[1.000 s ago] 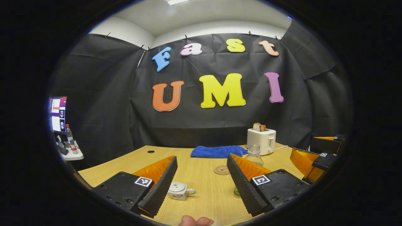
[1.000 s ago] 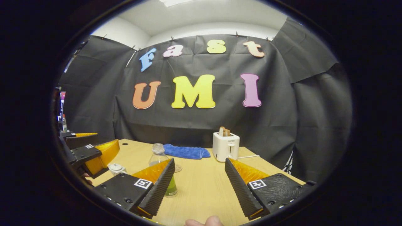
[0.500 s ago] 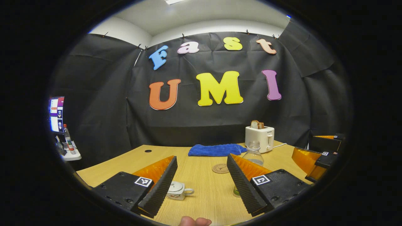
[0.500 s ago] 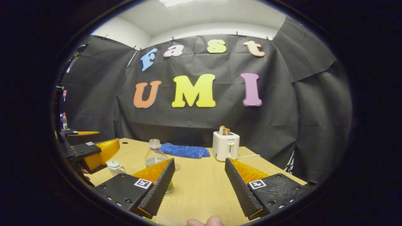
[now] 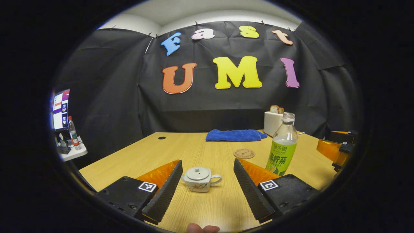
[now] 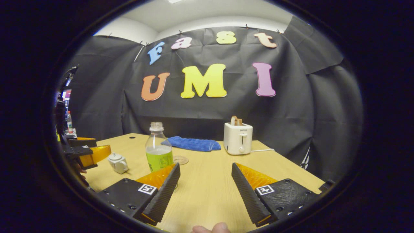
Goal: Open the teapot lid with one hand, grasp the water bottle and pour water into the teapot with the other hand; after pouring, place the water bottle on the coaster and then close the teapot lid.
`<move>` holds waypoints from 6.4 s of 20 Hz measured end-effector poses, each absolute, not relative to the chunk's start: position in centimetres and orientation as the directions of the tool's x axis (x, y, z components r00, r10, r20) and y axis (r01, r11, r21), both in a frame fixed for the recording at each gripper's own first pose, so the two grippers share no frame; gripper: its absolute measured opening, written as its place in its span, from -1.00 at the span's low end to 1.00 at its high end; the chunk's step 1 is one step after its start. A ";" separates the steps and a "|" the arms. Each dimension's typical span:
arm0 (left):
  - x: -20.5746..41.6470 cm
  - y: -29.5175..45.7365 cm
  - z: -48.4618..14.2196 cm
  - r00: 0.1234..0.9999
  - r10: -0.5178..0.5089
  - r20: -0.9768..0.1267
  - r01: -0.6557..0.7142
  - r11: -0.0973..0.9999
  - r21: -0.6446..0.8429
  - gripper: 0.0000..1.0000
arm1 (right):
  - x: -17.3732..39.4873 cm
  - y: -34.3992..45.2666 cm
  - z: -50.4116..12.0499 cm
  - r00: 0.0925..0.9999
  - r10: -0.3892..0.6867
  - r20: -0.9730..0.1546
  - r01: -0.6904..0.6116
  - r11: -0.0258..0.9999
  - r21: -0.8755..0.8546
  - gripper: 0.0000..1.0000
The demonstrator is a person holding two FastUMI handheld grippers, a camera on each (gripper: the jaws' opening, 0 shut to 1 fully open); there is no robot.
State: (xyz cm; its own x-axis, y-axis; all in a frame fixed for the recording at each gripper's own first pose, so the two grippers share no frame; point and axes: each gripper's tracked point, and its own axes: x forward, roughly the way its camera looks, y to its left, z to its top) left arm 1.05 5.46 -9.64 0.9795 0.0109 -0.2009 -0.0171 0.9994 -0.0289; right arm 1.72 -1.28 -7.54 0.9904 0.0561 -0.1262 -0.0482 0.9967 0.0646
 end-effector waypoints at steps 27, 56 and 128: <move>7.3 7.6 -13.1 0.949 0.022 -0.314 -0.028 1.000 -0.014 -0.94 | 2.1 0.3 -8.3 0.979 0.157 -0.128 -0.152 0.987 0.046 0.91; 0.1 13.4 -5.4 0.988 0.053 -0.146 -0.071 0.990 -0.119 -0.95 | 8.1 10.5 -12.0 0.949 0.210 -0.233 -0.197 0.977 0.078 0.48; -2.3 21.4 -6.1 0.979 0.121 -0.162 -0.141 0.983 -0.120 -0.95 | 13.0 21.2 -3.0 0.947 0.317 0.052 0.190 -0.422 -0.887 0.42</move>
